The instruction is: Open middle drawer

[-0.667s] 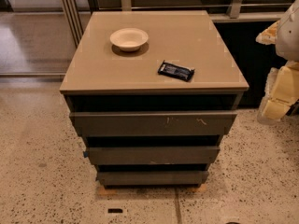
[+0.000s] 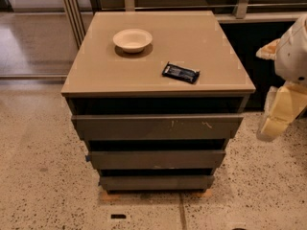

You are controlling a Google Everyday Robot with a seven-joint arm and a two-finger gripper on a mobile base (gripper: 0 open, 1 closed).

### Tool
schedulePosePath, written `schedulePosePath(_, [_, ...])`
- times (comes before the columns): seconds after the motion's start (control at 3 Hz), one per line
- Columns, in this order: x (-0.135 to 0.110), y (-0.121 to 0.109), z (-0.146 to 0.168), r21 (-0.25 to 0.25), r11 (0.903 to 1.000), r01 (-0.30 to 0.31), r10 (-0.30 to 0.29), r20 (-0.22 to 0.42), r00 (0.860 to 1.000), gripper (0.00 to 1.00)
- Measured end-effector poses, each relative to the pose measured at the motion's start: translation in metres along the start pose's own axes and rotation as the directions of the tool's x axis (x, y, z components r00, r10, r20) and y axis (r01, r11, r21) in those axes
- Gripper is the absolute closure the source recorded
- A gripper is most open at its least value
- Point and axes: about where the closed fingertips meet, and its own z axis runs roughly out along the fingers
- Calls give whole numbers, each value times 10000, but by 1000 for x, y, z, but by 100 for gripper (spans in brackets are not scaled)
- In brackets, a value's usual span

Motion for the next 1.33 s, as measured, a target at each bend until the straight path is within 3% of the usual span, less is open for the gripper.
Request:
schedulePosePath(0.33, [2,33,105,-624,9972,423,-386,592,9975,0])
schedulePosePath(0.67, [17,72,228,-1907,9805,469,-359,607,9975,0])
schedulePosePath(1.0, [17,72,228,-1907,9805,469,-359,608,9975,0])
schedulePosePath(1.33, [36,71,293,-1707,9828,712,-531,1082,9927,0])
